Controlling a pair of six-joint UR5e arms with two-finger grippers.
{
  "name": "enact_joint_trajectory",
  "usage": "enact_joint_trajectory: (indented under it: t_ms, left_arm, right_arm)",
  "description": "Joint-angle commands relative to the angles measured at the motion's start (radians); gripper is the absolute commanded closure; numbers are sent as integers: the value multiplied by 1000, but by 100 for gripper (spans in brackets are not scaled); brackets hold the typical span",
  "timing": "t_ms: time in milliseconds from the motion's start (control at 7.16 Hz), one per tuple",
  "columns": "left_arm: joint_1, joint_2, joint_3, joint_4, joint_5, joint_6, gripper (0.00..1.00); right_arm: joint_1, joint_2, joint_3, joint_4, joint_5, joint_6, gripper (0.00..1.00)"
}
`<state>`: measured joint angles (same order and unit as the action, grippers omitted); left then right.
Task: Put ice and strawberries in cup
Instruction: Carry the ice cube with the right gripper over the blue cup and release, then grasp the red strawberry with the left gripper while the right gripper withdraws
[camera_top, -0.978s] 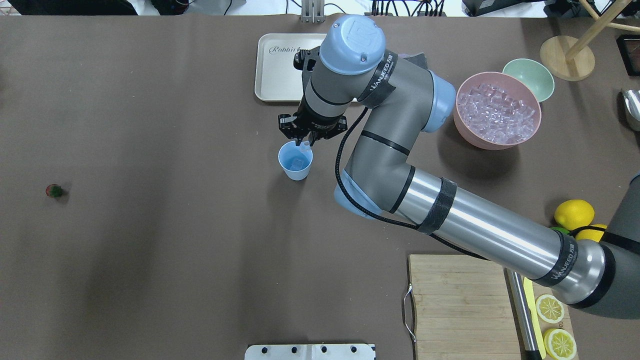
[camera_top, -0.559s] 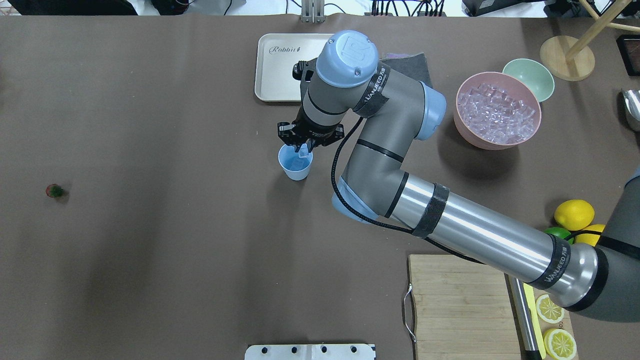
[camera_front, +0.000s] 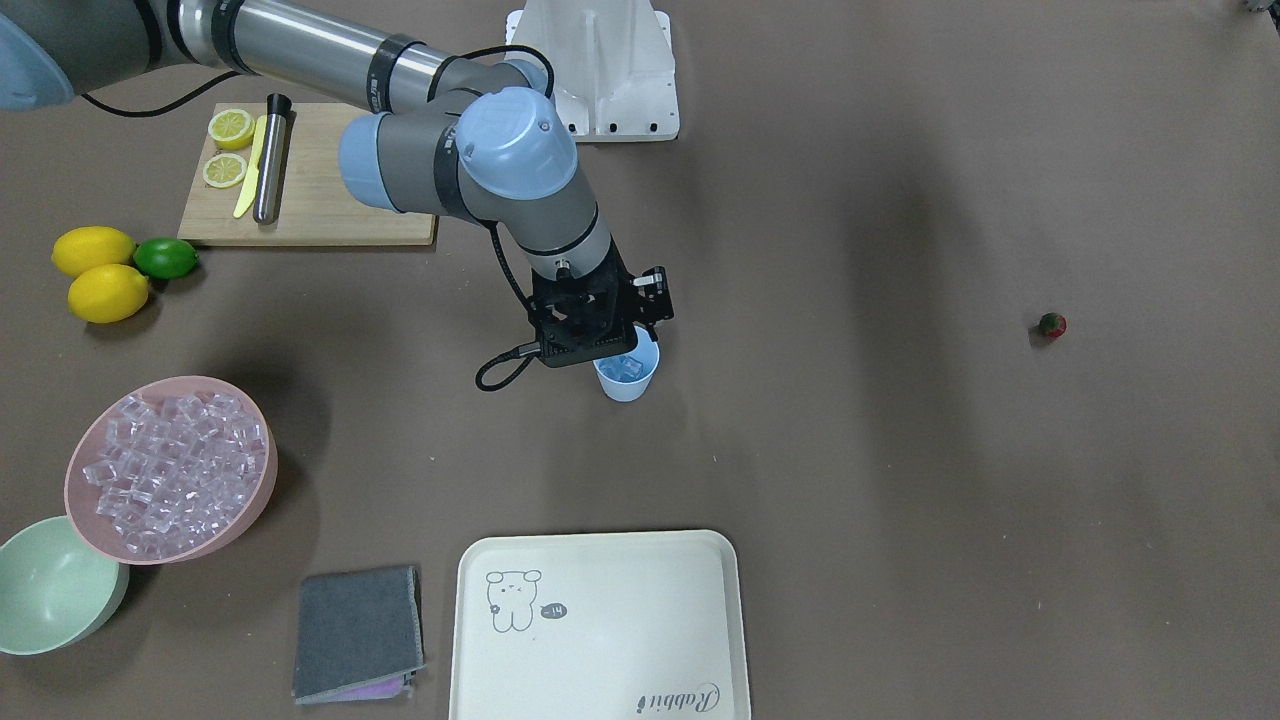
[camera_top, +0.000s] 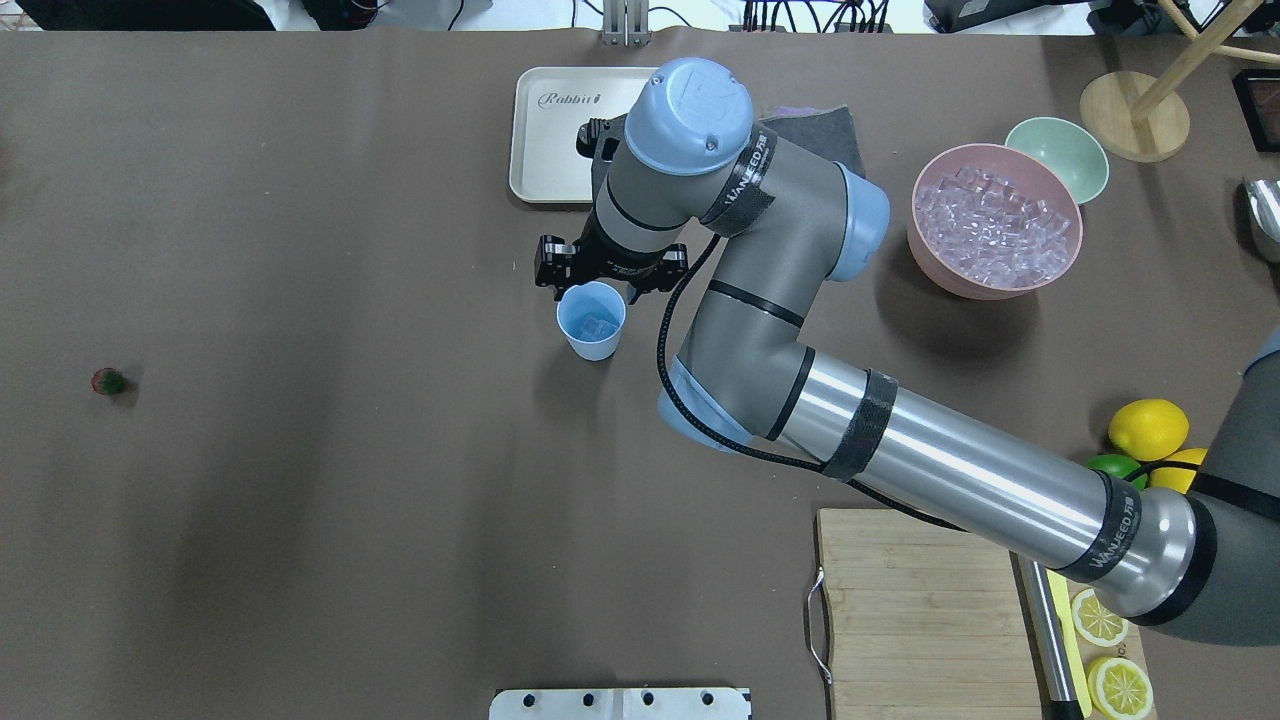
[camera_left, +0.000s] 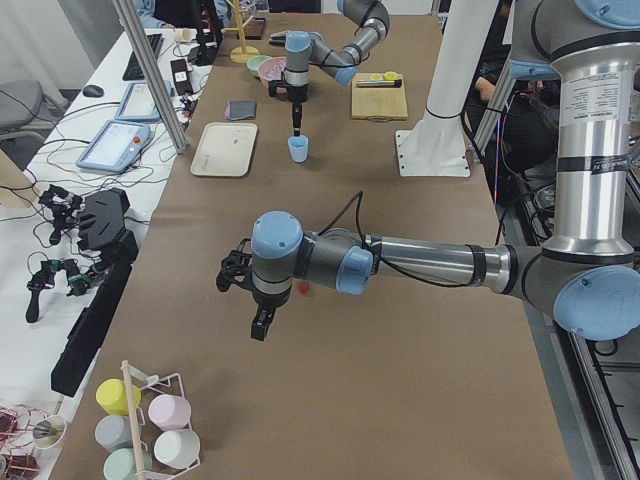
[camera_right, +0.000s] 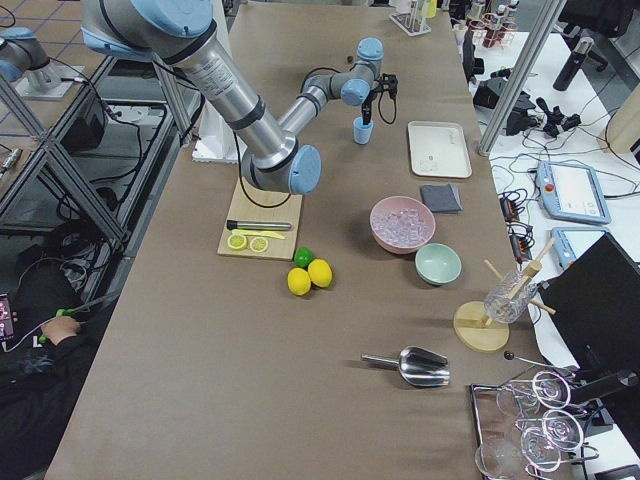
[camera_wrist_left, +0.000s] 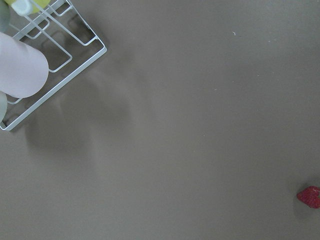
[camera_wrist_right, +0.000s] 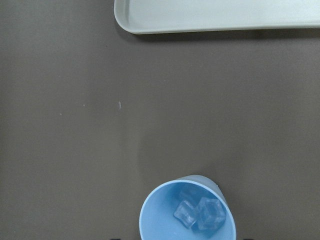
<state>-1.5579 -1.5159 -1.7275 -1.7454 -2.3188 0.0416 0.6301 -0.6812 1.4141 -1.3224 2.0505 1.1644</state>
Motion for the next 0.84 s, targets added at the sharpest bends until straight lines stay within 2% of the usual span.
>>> enact_joint_trajectory:
  t_ms: [0,140,279,419,559,699]
  left_arm:
    - [51,-21,-29,-87,-5,-15,2]
    - [106,-23,18,-221,-2,-87,2]
    - [189,8,23,-370,-7,-297,2]
    - [316,26,34,-570,-1,-524,2]
    - [410,29,49,-670,15,-680,2]
    - [489,49,52,-687,136,-701,2]
  right_arm:
    - [80,-68,147,-91,66,-17,0]
    - [158,-177,249,-92,144,-61,0]
    - [237,-272,313,-89,221,-151,0]
    - [290,-340,328,-84,247,-225,0]
    - [312,-380,328,-81,246,-280,0]
    - [321,-391,329,-80,244,-284,0]
